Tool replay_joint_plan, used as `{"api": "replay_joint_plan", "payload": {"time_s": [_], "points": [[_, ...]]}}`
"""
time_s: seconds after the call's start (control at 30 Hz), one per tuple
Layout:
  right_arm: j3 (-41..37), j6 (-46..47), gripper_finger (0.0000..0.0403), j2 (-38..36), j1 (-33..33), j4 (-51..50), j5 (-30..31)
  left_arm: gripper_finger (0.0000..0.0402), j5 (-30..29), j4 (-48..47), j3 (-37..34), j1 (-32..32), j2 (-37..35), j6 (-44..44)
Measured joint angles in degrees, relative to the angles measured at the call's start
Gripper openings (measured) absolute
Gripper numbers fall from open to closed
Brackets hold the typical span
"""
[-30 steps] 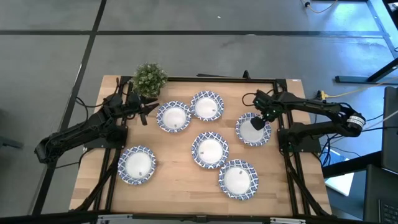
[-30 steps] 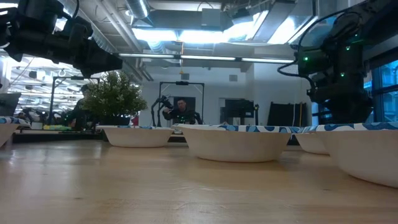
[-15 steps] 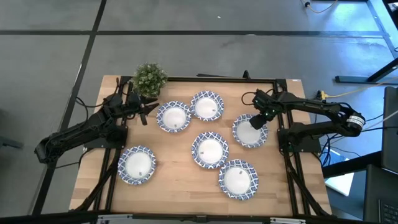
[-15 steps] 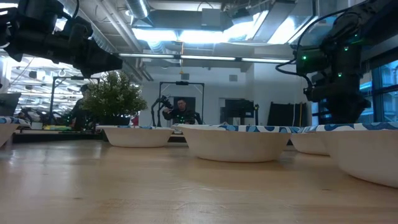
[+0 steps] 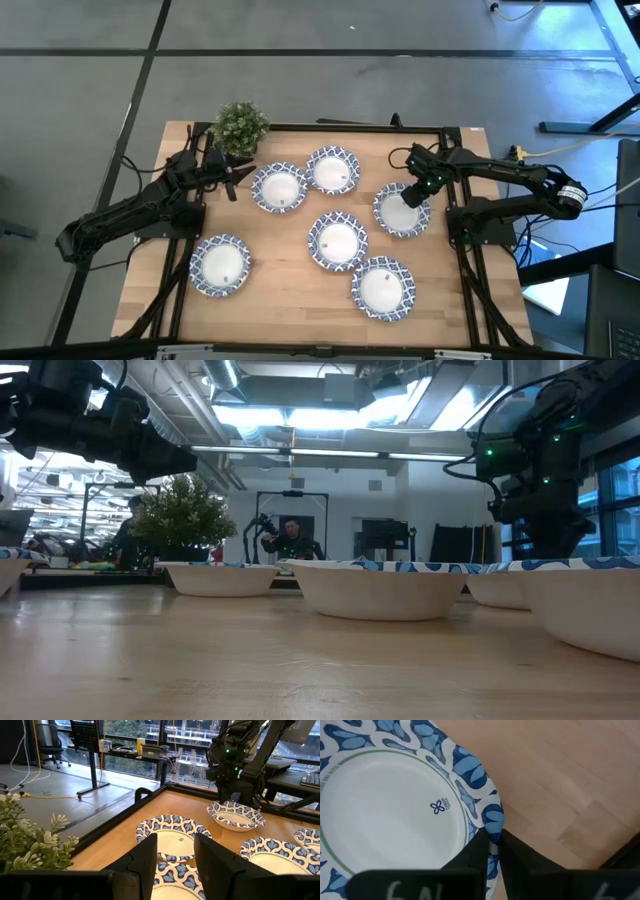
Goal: Nest bowls inside each other
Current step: Stack the white bowl on the white bowl
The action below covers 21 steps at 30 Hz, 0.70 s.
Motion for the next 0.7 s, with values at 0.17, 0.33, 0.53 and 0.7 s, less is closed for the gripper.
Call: {"api": "replay_joint_plan", "payload": {"time_s": [0.17, 0.33, 0.53, 0.7], "points": [[0.87, 0.01, 0.0040, 0.00, -0.02, 0.22, -1.83, 0.0124, 0.00, 0.00, 0.00, 0.00, -0.01, 0.00], [5.06, -0.44, 0.0039, 0.00, -0.02, 0.29, -1.94, 0.0124, 0.00, 0.00, 0.00, 0.00, 0.01, 0.00], [11.82, -2.30, 0.0039, 0.00, -0.02, 0.78, -1.92, 0.0124, 0.00, 0.00, -0.02, 0.00, -0.01, 0.00], [17.96, -3.46, 0.0039, 0.52, -0.11, 1.60, -0.85, 0.0124, 0.00, 0.00, 0.00, 0.00, -0.01, 0.00]]}}
